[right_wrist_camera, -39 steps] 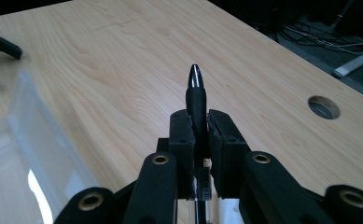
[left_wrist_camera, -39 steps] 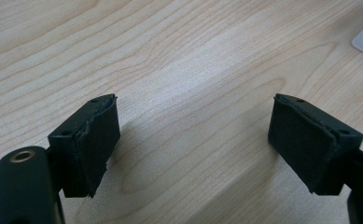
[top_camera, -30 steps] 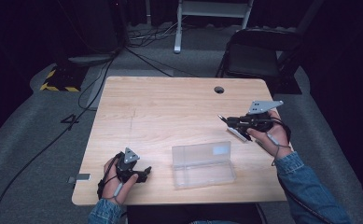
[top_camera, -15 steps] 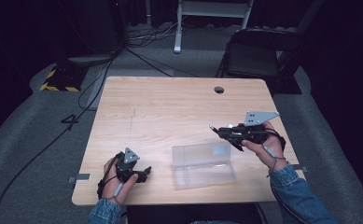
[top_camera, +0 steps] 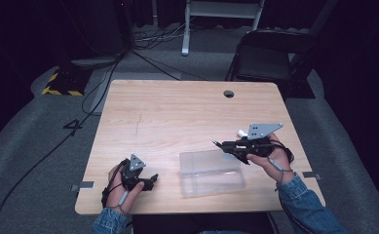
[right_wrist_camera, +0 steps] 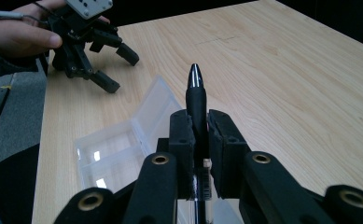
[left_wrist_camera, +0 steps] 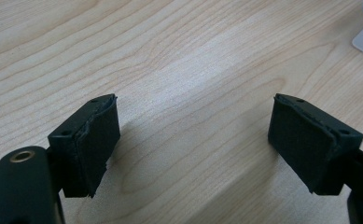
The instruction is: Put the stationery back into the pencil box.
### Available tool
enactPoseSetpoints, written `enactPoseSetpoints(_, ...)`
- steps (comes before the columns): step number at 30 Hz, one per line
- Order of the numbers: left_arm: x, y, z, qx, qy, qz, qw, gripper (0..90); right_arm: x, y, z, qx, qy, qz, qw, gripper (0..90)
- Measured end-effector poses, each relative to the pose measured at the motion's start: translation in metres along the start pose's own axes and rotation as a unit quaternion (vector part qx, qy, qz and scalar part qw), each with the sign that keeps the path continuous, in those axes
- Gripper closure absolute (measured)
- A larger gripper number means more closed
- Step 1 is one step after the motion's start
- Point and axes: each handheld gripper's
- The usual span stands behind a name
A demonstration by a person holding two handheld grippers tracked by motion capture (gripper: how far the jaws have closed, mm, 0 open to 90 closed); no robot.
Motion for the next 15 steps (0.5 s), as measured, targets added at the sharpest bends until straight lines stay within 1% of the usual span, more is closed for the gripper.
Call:
enactPoseSetpoints(1, 0.000, 0.000, 0.001, -0.004, 0.000, 0.000, 1.0000, 17.0, 0.001, -0.001, -0.001, -0.001, 0.001, 0.000, 1.0000, 80.5)
enactPoseSetpoints(5, 0.000, 0.000, 0.000, 0.000, 0.000, 0.000, 1.0000, 17.0, 0.007, -0.005, -0.003, -0.005, 0.007, -0.005, 0.9999, 80.5)
enactPoseSetpoints(8, 0.000, 0.000, 0.000, -0.003, 0.000, 0.000, 1.0000, 17.0, 0.012, -0.009, -0.004, -0.006, 0.011, -0.013, 0.9998, 80.5)
enactPoseSetpoints(12, 0.000, 0.000, 0.000, 0.003, 0.001, 0.000, 1.0000, 17.0, 0.018, -0.014, -0.006, -0.010, 0.019, -0.021, 0.9996, 80.5)
enactPoseSetpoints(15, 0.000, 0.000, 0.000, 0.003, 0.001, 0.000, 1.0000, 16.9, 0.023, -0.018, -0.009, -0.014, 0.027, -0.030, 0.9991, 80.5)
Point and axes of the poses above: each handheld gripper's, and its own axes: x roughly forward along the jaws, y roughly out of its top, z roughly to its right, and after that the axes turned 8 degrees about -y, right-handed
